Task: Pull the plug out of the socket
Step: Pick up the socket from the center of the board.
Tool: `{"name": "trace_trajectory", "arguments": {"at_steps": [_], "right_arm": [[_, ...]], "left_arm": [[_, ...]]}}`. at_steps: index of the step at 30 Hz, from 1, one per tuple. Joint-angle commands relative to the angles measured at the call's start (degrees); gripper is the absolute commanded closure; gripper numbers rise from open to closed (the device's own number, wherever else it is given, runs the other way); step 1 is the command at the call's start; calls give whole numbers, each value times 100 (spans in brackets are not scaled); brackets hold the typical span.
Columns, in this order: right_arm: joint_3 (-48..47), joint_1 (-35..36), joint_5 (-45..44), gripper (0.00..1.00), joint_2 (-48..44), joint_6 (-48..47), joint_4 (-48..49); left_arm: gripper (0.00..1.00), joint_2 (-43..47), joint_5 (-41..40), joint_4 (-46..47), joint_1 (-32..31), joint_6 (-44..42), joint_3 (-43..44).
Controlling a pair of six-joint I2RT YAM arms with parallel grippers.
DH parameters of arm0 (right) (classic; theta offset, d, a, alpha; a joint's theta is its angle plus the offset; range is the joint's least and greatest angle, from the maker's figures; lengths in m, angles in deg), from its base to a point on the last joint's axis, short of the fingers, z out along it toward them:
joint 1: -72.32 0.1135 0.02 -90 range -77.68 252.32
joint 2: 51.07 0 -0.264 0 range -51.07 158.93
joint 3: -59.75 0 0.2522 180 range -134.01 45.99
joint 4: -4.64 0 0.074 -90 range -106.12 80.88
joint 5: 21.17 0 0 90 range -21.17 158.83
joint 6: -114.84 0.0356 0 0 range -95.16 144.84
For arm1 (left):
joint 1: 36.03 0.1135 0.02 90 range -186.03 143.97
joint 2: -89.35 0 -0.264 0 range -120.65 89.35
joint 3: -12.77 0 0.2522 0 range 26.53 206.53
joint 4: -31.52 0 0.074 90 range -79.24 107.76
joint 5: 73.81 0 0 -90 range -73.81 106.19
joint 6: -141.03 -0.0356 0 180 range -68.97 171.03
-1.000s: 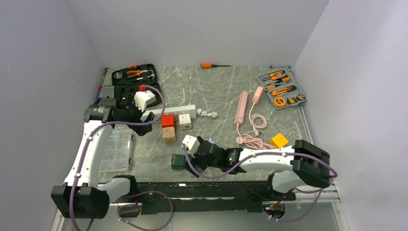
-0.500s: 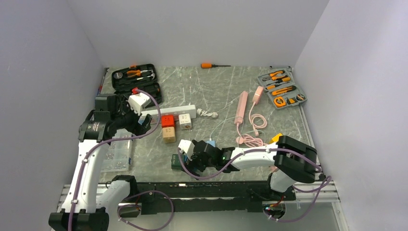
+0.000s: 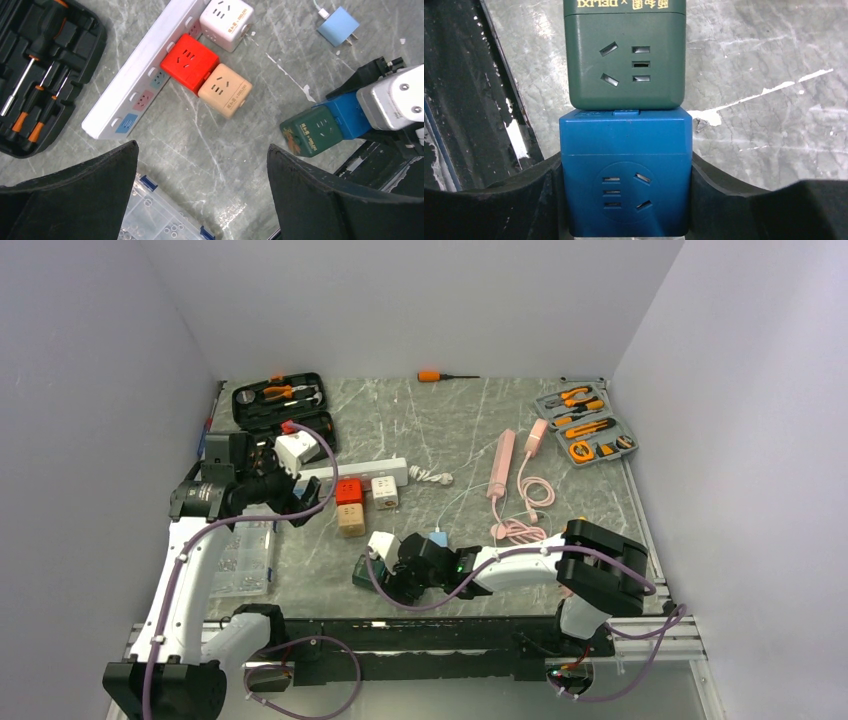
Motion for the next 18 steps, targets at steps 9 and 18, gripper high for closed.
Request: {"name": "trace_trajectory", "arguments": {"at_steps": [9,18], "right_arm": [[-66,-4,-847,100,-1128,319,-470],[-282,-257,-675,100,-2527,669,-1684]], "left_arm": [[1,196,735,550,-156,-385,-398],[1,331,327,924,-1418,-1479,-545]]}}
